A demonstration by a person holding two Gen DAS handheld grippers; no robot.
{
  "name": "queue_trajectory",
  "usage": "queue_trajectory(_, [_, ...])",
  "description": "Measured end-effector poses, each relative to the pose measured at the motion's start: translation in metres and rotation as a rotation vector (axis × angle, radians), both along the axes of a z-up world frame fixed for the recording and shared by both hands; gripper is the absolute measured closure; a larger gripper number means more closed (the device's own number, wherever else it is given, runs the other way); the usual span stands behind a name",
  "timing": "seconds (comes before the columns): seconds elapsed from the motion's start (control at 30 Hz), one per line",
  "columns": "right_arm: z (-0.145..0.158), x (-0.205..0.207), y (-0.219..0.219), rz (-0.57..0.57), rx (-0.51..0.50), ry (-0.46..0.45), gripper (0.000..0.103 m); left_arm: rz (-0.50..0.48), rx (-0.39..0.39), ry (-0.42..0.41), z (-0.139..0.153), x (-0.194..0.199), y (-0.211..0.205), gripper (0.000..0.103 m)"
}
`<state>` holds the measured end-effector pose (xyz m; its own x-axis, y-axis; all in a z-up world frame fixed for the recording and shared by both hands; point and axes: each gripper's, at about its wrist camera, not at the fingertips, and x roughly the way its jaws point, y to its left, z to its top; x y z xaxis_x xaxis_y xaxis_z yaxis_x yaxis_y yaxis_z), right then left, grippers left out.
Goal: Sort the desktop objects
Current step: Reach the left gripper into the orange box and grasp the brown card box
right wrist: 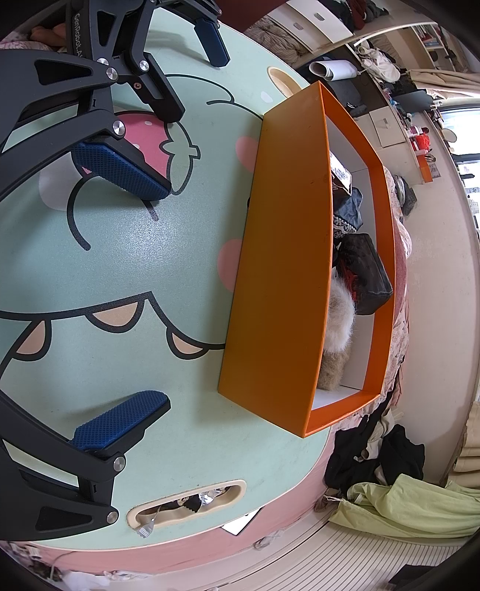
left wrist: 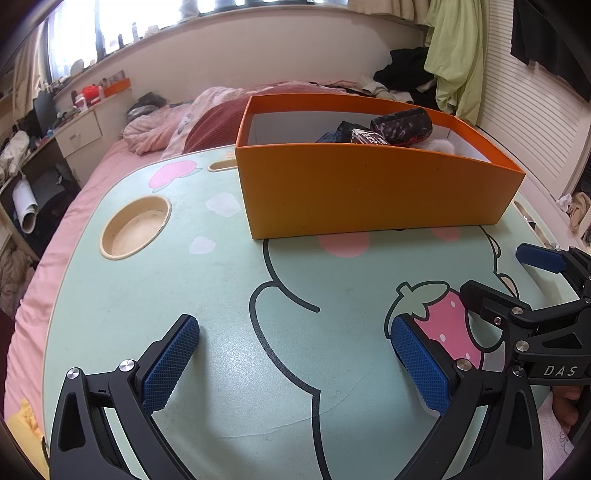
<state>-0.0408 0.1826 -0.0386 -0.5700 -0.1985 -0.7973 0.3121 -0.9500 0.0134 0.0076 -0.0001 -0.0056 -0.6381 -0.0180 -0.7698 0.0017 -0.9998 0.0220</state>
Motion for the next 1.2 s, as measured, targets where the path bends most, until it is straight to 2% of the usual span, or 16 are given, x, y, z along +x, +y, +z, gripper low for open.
queue_trajectory(0.1, [0.000, 0.000, 0.000, 0.003, -0.001, 0.000, 0.000, 0.017, 0.010, 0.013, 0.005, 0.000, -0.006, 0.000])
queue_trajectory(0.2, [0.000, 0.001, -0.002, 0.018, -0.008, -0.001, 0.000, 0.016, 0.060, 0.098, 0.020, 0.007, -0.015, 0.000])
queue_trajectory(0.3, [0.000, -0.001, 0.000, 0.020, -0.009, -0.002, 0.000, 0.012, 0.063, 0.218, 0.058, 0.010, -0.018, 0.002])
queue_trajectory(0.37, [-0.001, 0.000, 0.000, 0.022, -0.010, -0.003, 0.000, -0.037, 0.089, 0.242, 0.085, 0.001, -0.014, 0.003])
queue_trajectory(0.43, [0.000, 0.001, -0.002, 0.024, -0.009, -0.003, 0.000, -0.110, 0.153, 0.202, 0.101, -0.018, -0.008, 0.011])
queue_trajectory(0.5, [0.000, 0.002, -0.002, 0.024, -0.010, -0.004, 0.000, -0.174, 0.226, 0.110, 0.112, -0.050, 0.003, 0.027])
queue_trajectory(0.53, [0.000, 0.002, -0.002, 0.024, -0.011, -0.005, 0.000, -0.185, 0.234, 0.058, 0.112, -0.066, 0.010, 0.032])
queue_trajectory(0.6, [0.000, 0.002, -0.002, 0.024, -0.012, -0.006, 0.000, -0.157, 0.203, -0.035, 0.103, -0.094, 0.021, 0.055])
queue_trajectory(0.67, [0.000, 0.002, -0.003, 0.024, -0.011, -0.006, 0.000, -0.158, 0.187, -0.115, 0.088, -0.116, 0.032, 0.068])
queue_trajectory(0.77, [0.000, 0.002, -0.004, 0.024, -0.011, -0.006, 0.000, -0.106, 0.165, -0.153, 0.070, -0.128, 0.035, 0.070])
queue_trajectory(0.87, [0.000, 0.000, -0.011, 0.023, -0.010, -0.006, 0.000, -0.102, 0.197, -0.191, 0.056, -0.134, 0.033, 0.070])
queue_trajectory(0.93, [-0.001, 0.000, -0.012, 0.024, -0.010, -0.007, 0.000, -0.094, 0.161, -0.214, 0.044, -0.135, 0.036, 0.074])
queue_trajectory(1.0, [-0.001, 0.000, -0.014, 0.023, -0.010, -0.007, 0.000, -0.086, 0.151, -0.191, 0.038, -0.132, 0.035, 0.085])
queue_trajectory(1.1, [-0.002, -0.001, -0.013, 0.024, -0.009, -0.007, 0.000, -0.085, 0.190, -0.139, 0.043, -0.126, 0.029, 0.085])
queue_trajectory(1.2, [-0.002, -0.001, -0.015, 0.023, -0.009, -0.008, 0.000, -0.094, 0.240, -0.046, 0.066, -0.108, 0.019, 0.085])
